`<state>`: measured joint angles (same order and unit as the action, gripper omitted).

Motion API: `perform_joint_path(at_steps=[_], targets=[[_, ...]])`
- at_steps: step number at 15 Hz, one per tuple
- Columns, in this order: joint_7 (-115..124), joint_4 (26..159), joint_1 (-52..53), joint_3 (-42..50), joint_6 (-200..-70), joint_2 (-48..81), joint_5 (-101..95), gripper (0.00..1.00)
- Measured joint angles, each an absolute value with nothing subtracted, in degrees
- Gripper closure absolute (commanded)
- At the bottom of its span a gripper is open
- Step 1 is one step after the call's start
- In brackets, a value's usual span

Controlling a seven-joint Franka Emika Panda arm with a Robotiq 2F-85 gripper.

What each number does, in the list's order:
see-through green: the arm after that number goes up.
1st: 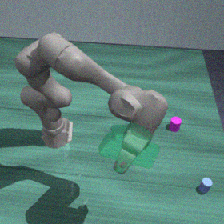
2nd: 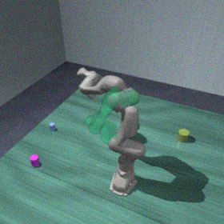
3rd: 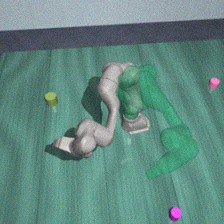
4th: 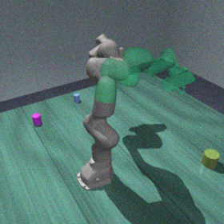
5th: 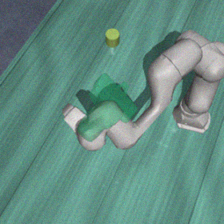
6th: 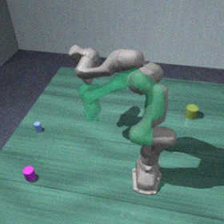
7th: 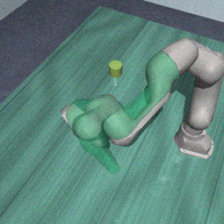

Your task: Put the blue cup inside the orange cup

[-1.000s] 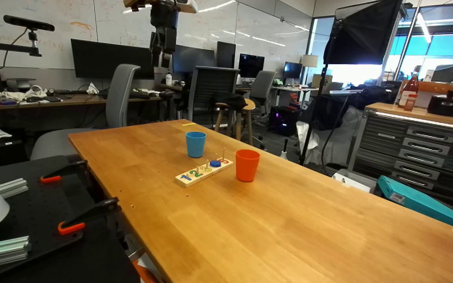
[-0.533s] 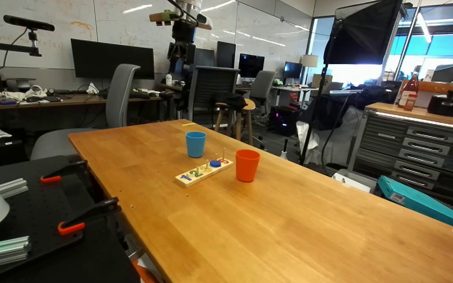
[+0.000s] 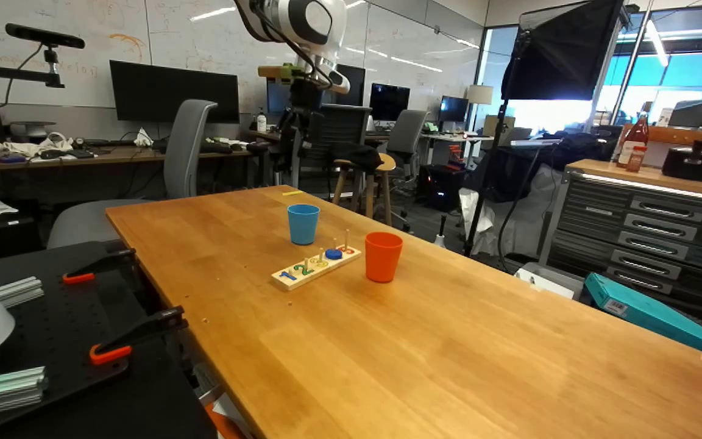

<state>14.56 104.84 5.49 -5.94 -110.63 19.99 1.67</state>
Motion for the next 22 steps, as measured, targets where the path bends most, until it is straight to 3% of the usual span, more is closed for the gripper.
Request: perform_joint_path(at_steps=[20, 21, 22], targets=[[12.7, 115.2, 6.7, -4.6, -136.5, 29.8, -1.3, 0.00], [12.7, 115.2, 7.0, -4.6, -137.0, 30.1, -1.3, 0.25], [12.7, 115.2, 7.3, -4.7, -137.3, 30.3, -1.3, 0.27]])
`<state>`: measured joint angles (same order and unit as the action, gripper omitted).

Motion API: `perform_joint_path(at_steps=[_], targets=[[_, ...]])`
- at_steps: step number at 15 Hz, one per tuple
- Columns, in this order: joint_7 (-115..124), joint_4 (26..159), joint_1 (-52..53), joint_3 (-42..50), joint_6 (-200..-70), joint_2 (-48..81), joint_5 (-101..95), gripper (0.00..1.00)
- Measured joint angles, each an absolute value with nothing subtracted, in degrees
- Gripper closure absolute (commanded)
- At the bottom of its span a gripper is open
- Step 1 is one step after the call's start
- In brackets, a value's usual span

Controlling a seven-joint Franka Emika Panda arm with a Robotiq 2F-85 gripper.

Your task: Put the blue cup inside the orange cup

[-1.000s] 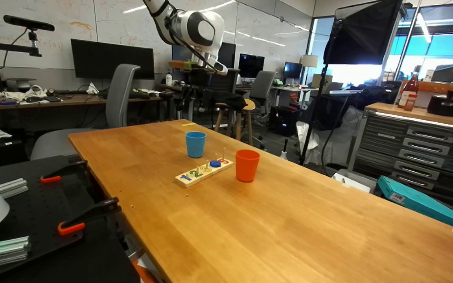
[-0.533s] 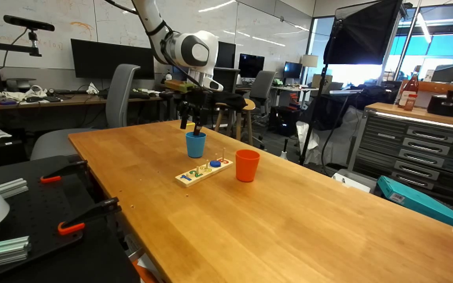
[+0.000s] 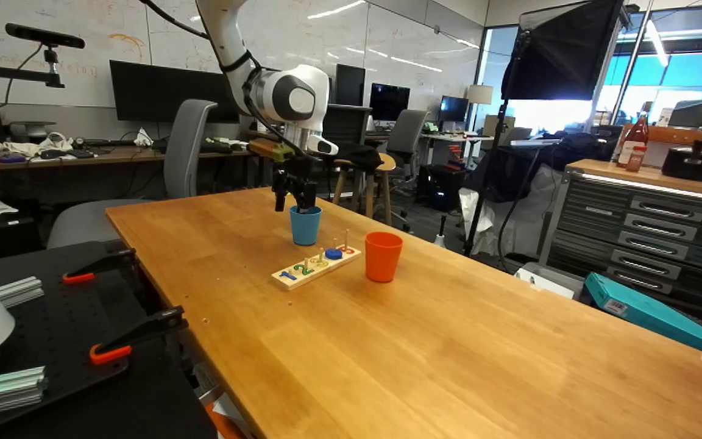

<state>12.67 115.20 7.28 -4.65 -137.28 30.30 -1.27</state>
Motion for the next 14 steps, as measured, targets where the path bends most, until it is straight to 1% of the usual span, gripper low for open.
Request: perform_joint_path(at_steps=[2, 5, 7, 8, 9, 10, 14], targets=[[12.7, 115.2, 7.8, -4.7, -137.9, 30.5, -1.2, 0.42], [12.7, 115.0, 7.9, -4.7, -138.7, 30.6, -1.0, 0.67], [12.7, 114.5, 7.9, -4.6, -138.8, 30.6, -0.9, 0.80], [12.7, 114.2, 7.9, -4.6, -138.8, 30.6, -0.9, 0.89], [12.7, 113.8, 7.9, -4.4, -138.8, 30.6, -0.8, 0.95], [12.7, 113.4, 7.8, -4.2, -138.8, 30.6, -0.8, 1.00], [13.0, 112.0, 7.0, -2.5, -138.7, 30.4, -0.8, 0.99]])
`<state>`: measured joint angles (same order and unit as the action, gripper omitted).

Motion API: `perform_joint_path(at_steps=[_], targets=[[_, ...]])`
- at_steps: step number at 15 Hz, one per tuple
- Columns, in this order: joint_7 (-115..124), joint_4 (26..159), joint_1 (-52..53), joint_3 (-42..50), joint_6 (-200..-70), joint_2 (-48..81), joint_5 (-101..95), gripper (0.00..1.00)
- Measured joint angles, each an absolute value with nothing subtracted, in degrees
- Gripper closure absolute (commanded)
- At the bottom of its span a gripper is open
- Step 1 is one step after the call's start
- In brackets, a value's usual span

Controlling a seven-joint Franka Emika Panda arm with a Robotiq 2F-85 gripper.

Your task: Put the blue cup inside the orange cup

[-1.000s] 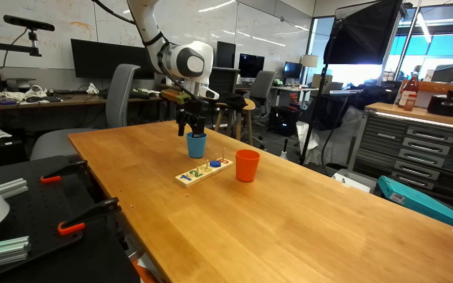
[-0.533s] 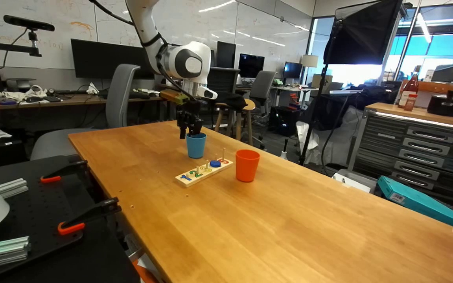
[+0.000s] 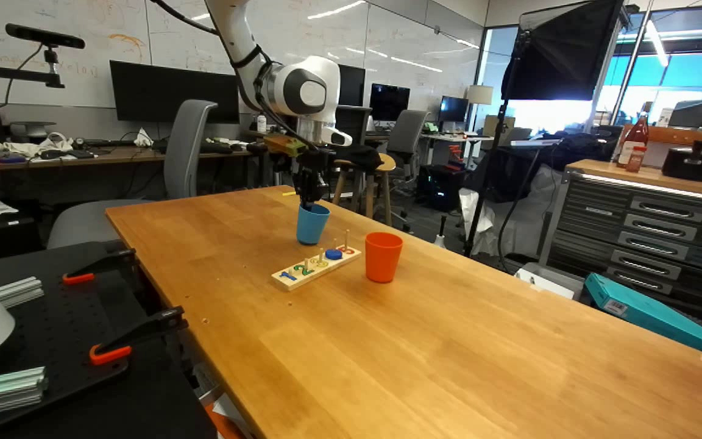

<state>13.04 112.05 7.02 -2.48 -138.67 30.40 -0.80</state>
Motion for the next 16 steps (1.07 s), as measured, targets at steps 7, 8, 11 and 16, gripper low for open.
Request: perform_joint_path(at_steps=[7, 8, 11, 16], targets=[[15.6, 105.1, 5.6, -1.3, -132.8, 29.5, 2.0, 0.99], [16.4, 102.8, 5.9, -1.4, -131.3, 28.9, 2.2, 0.99], [18.8, 96.3, 6.2, -0.9, -127.1, 27.2, 2.1, 0.99], [23.1, 90.8, 5.7, 3.5, -122.7, 26.0, -1.1, 0.99]])
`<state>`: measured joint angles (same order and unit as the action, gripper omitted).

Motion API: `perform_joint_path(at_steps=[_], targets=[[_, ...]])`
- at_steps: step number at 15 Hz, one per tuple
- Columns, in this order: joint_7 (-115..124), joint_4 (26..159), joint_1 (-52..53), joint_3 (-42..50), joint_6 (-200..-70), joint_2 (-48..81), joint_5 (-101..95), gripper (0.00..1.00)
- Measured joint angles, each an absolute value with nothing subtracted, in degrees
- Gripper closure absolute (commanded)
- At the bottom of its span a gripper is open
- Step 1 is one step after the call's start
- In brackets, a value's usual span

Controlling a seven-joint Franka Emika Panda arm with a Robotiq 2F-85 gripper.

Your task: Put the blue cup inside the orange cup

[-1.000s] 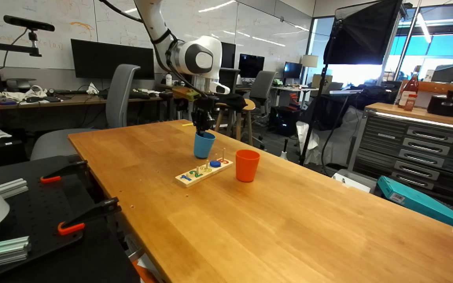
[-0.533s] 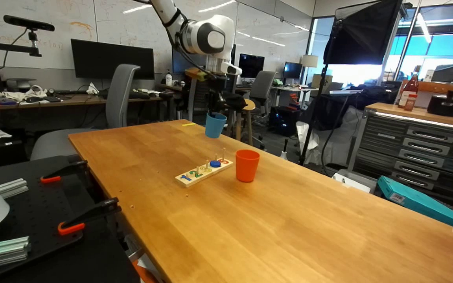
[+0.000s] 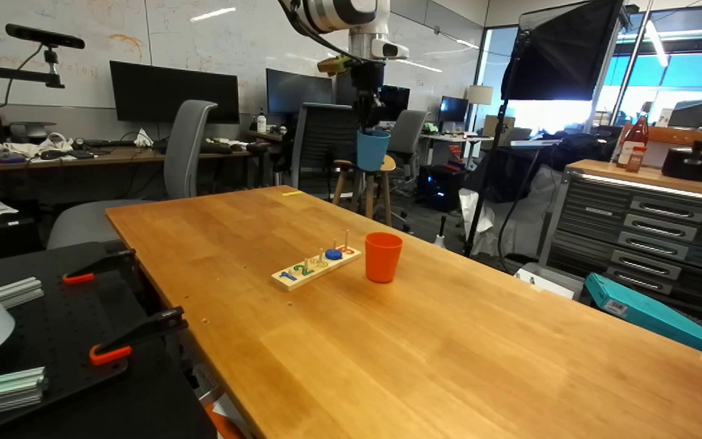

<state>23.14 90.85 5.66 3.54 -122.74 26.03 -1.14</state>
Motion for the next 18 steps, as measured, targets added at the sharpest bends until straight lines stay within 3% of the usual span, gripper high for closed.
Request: perform_joint_path(at_steps=[10, 18], targets=[[27.3, 96.9, 2.2, 8.5, -117.5, 26.0, -7.4, 0.99], [27.2, 101.3, 1.5, 8.5, -125.5, 28.1, -8.0, 0.99]])
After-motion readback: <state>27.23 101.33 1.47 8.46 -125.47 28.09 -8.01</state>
